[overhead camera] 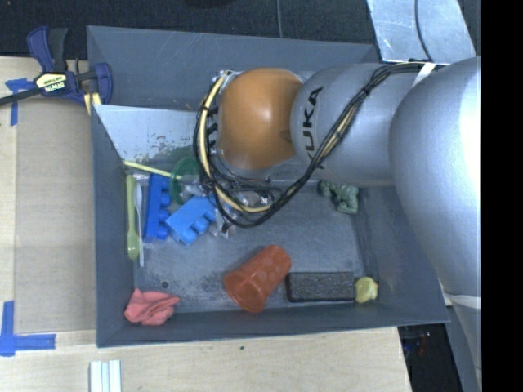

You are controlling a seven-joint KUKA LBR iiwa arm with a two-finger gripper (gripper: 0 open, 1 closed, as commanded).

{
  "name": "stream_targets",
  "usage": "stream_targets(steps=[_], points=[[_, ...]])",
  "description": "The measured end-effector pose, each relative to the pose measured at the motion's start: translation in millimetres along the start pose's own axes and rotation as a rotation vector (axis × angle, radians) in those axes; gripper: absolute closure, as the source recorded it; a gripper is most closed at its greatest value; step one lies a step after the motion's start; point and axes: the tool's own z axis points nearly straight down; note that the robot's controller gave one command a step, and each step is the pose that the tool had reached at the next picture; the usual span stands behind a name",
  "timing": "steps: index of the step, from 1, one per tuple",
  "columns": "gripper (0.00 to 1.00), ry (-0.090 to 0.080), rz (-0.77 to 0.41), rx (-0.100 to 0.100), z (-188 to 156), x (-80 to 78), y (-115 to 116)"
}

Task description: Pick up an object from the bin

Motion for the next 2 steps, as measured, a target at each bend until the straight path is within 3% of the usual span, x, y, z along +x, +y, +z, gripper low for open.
stream_targets(steps=[2], points=[[1.0, 0.001, 0.002, 0.0, -14.5, 0.6, -0.3]])
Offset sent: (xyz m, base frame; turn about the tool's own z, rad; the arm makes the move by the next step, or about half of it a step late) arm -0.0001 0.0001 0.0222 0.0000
